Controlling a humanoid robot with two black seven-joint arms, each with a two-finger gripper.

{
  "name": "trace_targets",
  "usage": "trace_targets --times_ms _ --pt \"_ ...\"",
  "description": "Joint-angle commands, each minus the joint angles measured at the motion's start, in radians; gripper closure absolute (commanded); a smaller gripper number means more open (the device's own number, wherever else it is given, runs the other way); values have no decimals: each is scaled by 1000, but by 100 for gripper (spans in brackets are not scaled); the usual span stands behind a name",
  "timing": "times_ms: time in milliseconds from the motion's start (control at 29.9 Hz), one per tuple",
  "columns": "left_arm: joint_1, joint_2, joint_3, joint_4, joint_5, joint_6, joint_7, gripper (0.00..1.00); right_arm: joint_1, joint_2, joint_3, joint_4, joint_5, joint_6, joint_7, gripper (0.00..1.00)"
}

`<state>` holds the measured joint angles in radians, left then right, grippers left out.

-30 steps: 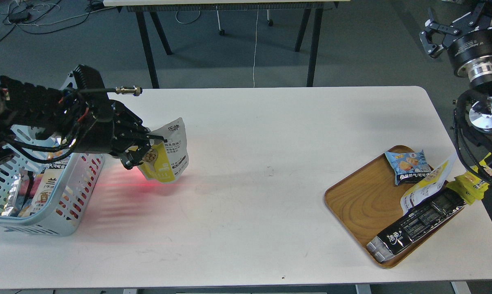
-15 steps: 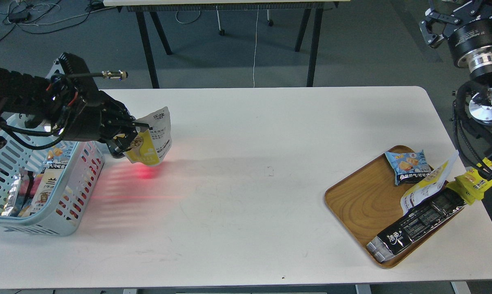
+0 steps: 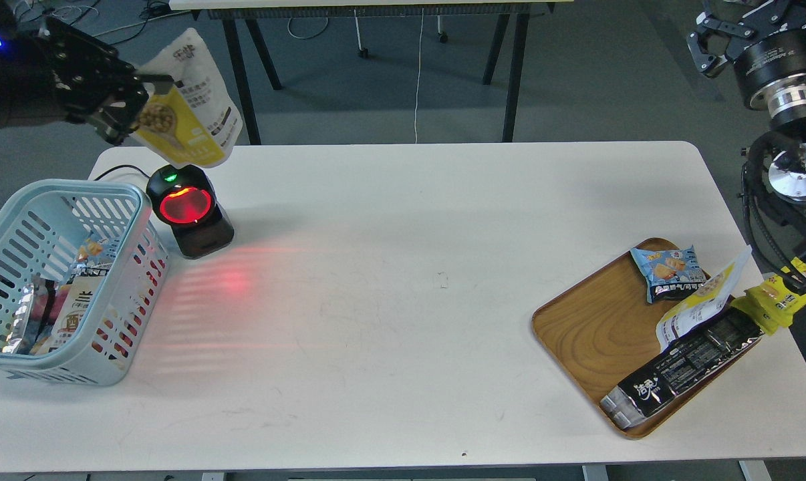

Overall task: Scan snack and place in basket
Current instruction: 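Lift the snack bag over the scanner toward the blue basket, then lower the snack bag into the blue basket and release it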

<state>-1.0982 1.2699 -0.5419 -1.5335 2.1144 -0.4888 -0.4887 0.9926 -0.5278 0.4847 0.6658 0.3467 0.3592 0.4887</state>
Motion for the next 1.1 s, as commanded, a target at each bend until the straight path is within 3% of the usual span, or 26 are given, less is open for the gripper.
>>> trace_targets --times_ms 0,267,668,802,969,1069 --pt "14 58 26 22 6 0 0 99 0 2 0 0 0 0 0 5" --pt "14 141 157 107 6 0 0 98 4 -3 2 1 0 1 0 5" --pt "14 168 318 105 -1 0 0 95 14 0 -3 -2 0 0 0 5" --pt "14 146 318 102 -8 0 0 71 14 0 -6 -2 0 0 0 5" --pt "9 137 304 107 -178 0 0 22 15 -1 -9 -2 0 1 0 5" --pt "1 123 289 156 -420 0 0 5 18 -4 -11 -6 -2 1 0 3"
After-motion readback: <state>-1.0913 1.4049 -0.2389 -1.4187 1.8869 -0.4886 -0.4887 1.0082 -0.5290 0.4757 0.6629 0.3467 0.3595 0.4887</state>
